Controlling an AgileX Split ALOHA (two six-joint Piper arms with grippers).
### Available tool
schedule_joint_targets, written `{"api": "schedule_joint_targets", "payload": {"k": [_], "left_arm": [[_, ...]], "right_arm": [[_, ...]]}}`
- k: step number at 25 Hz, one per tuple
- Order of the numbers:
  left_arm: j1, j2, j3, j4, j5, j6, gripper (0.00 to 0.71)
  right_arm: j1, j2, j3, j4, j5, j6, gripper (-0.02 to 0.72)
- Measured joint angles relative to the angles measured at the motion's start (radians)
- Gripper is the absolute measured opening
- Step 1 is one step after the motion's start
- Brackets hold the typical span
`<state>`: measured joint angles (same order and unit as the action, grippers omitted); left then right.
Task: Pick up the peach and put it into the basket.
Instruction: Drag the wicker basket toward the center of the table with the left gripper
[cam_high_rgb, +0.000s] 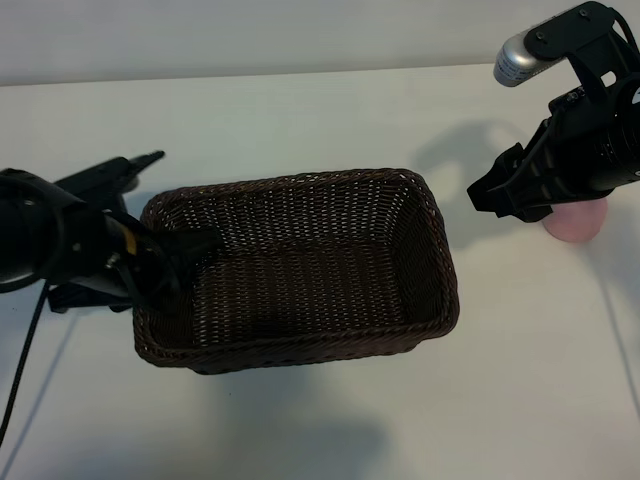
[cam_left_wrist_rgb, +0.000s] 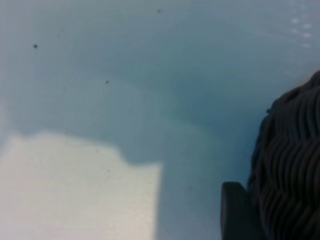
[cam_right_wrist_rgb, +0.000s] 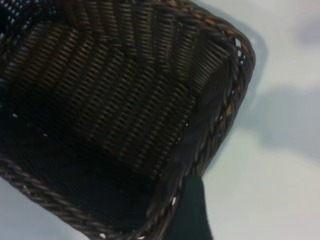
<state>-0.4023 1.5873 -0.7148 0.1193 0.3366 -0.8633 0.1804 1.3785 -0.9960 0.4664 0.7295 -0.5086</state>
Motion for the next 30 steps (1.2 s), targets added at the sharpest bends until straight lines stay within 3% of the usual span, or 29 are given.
{"api": "schedule_joint_targets", "payload": {"k": [6,16,25,30], "left_arm": [[0.065,-0.089,0.004,-0.119,0.002,0.146,0.323],[0.209,-0.177,0.004,-0.438,0.043,0.536,0.324],[0.27,-0.189,0.005,-0.747,0.052,0.849,0.324],[0.28,-0.188,0.005,-0.876,0.043,0.979,0.324]], "right_arm": [[0.0,0.0,0.0,0.0,0.0,0.0,0.594],[0.0,0.0,0.0,0.0,0.0,0.0,0.594],[0.0,0.0,0.0,0.0,0.0,0.0,0.594],[0.0,0.0,0.0,0.0,0.0,0.0,0.594]]}}
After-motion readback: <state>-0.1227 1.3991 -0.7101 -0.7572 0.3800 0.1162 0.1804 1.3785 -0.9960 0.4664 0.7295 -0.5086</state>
